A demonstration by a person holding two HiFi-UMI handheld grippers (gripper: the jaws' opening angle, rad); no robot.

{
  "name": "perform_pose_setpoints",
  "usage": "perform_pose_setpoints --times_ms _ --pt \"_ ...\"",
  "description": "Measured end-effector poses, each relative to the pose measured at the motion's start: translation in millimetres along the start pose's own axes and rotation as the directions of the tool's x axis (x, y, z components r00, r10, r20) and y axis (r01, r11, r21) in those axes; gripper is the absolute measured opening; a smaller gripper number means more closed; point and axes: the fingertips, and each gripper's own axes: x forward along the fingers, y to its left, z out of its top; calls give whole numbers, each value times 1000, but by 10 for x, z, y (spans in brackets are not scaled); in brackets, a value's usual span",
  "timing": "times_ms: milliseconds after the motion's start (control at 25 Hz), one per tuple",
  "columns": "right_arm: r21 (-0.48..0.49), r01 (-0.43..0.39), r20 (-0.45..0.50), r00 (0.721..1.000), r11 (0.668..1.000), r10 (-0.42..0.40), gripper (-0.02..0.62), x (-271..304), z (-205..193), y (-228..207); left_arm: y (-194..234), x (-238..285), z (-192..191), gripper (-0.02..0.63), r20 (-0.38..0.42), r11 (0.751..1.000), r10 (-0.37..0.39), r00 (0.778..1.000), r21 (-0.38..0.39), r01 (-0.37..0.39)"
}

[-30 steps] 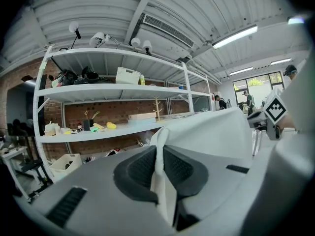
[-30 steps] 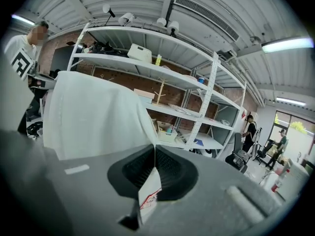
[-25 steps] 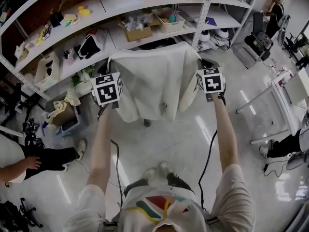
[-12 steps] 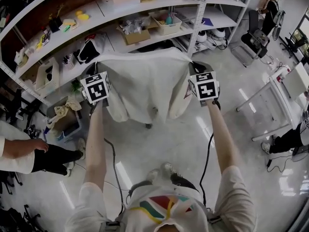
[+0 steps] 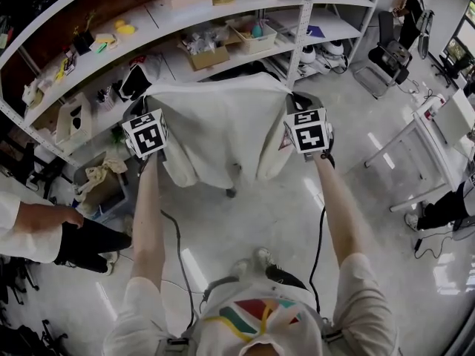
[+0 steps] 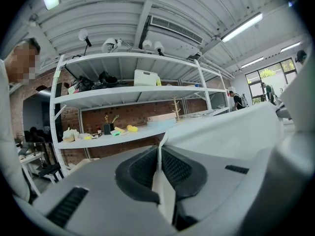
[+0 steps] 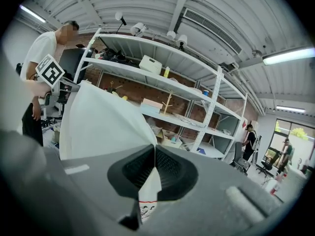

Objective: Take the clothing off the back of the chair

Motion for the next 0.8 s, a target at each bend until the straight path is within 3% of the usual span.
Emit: perform_pose_setpoints --times_ms 200,520,800 --pt "-22 29 14 999 999 -29 5 -78 138 -40 44 -49 106 25 17 1000 5 1000 -16 -5" --pt "-35 93 119 989 995 -88 5 -318 630 -291 134 -306 605 21 124 999 36 992 -11 -35" --pt "-74 148 247 961 986 -126 5 -659 1308 -503 352 -655 1340 21 273 996 75 959 23 -84"
